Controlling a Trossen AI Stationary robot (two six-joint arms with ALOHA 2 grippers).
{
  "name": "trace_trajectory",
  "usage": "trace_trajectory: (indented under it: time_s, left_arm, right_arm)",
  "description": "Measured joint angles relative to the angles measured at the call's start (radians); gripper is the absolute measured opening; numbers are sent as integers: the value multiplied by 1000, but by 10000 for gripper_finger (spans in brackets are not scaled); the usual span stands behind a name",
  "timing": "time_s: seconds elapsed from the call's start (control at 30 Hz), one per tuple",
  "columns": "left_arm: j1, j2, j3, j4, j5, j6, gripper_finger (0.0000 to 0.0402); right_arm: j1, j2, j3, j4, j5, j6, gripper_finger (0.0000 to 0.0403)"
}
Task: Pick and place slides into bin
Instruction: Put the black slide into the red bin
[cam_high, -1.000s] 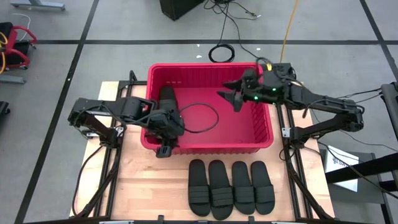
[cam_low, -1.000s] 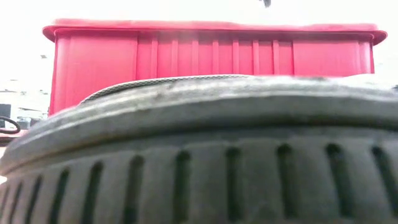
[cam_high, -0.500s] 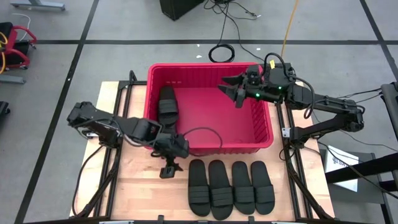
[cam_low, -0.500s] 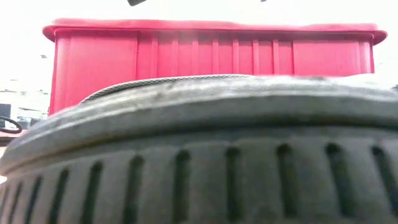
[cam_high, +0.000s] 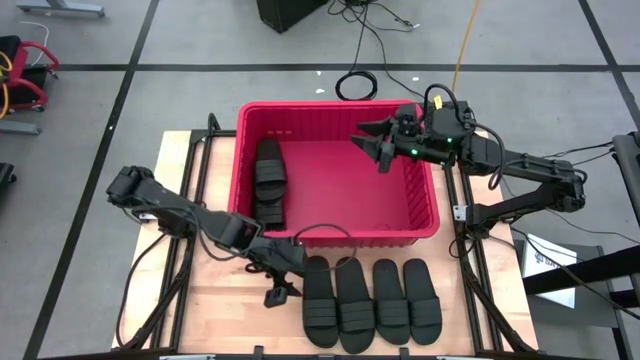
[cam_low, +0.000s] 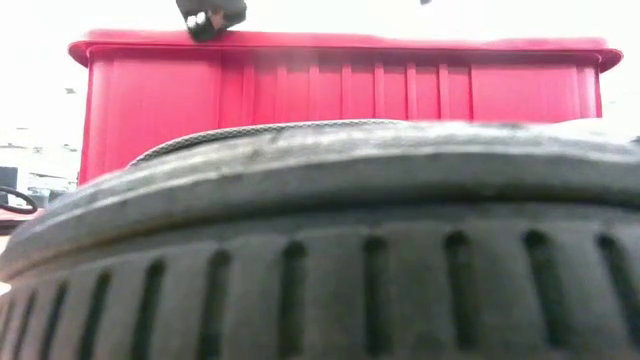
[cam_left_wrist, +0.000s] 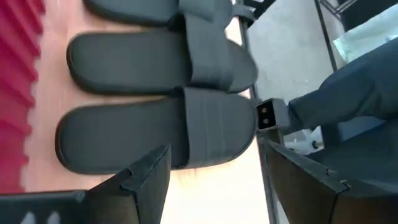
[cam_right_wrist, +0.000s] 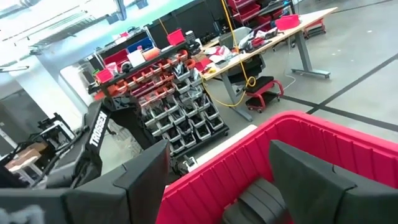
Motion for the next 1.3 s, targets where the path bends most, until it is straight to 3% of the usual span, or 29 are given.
trace_trajectory:
  time_s: [0.3, 0.63, 1.03, 1.3]
  left_arm:
    - [-1, 16, -126, 219, -3, -51, 255]
    - [-11, 216, -94, 383, 79, -95, 255]
    - [-5, 293, -91, 429, 73, -138, 255]
    - [-28, 404, -92, 592, 175, -232, 255]
  right_arm:
    - [0, 0, 0, -32, -5, 1, 265]
    - [-24, 0, 1, -44, -112, 11, 265]
    - [-26, 0, 1, -63, -187, -15, 265]
    - [-26, 0, 1, -71, -208, -16, 265]
